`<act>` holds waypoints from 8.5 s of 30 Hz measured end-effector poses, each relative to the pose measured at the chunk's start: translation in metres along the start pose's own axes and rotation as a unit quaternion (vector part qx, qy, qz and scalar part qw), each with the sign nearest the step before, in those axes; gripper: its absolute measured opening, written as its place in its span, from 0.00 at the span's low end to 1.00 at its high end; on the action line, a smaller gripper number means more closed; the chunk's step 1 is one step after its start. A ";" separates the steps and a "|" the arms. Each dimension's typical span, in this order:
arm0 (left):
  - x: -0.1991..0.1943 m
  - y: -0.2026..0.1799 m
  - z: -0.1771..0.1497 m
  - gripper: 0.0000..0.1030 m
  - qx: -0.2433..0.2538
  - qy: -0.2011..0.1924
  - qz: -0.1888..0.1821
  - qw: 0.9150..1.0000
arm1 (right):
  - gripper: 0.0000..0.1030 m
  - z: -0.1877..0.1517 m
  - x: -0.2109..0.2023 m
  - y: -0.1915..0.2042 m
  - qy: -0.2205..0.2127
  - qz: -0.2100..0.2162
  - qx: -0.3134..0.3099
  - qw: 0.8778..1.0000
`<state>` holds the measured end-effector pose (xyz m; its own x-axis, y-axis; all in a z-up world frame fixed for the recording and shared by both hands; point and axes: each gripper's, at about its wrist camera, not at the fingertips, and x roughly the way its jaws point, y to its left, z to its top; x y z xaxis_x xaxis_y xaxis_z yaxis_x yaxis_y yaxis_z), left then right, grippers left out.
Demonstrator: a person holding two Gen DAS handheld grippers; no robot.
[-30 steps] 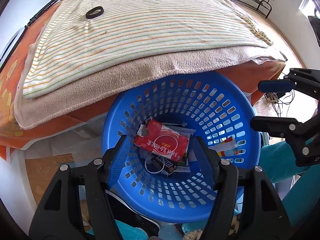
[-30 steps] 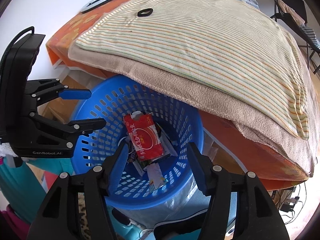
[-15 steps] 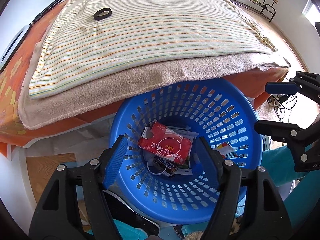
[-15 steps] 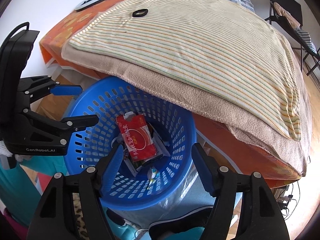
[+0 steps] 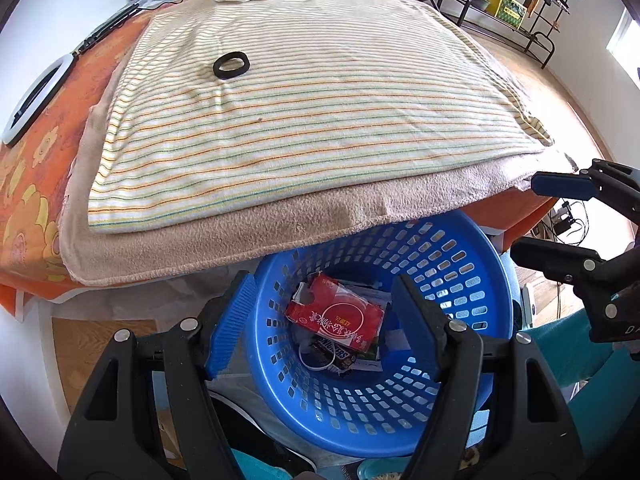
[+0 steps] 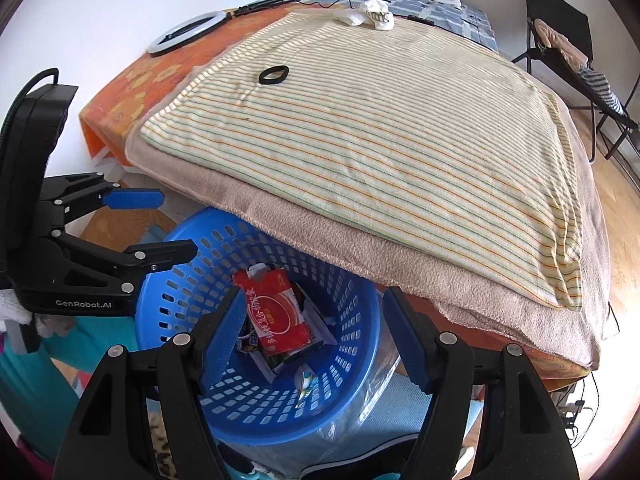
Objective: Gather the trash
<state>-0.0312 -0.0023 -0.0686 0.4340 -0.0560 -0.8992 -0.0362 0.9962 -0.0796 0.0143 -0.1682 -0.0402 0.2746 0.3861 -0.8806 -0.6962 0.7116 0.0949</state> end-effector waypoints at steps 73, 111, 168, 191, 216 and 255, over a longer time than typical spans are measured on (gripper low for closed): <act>0.066 0.102 0.178 0.07 -0.001 -0.064 0.006 0.998 | 0.80 0.360 0.166 -0.112 -0.119 0.027 0.094 0.988; -0.017 0.089 0.175 0.06 -0.014 -0.134 0.029 0.990 | 0.47 0.242 0.050 -0.091 -0.117 0.053 0.062 0.990; 0.013 -0.028 -0.042 0.06 0.029 0.013 -0.007 0.999 | 0.50 -0.056 0.004 0.000 0.029 0.044 -0.005 0.999; 0.016 -0.021 -0.039 0.64 0.014 0.017 0.012 1.000 | 0.63 -0.051 0.027 0.016 0.053 0.018 -0.018 0.998; -0.005 -0.023 -0.013 0.65 0.014 -0.023 0.029 0.999 | 0.65 -0.045 0.014 0.012 0.028 -0.056 -0.024 0.998; -0.104 -0.004 0.118 0.88 -0.012 -0.194 0.023 0.981 | 0.75 0.071 -0.064 -0.050 -0.133 -0.085 0.062 0.985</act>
<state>0.0305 0.0073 0.0762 0.7416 0.0238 -0.6704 -0.0838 0.9948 -0.0575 0.0788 -0.1870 0.0449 0.5563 0.3833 -0.7373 -0.5425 0.8396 0.0272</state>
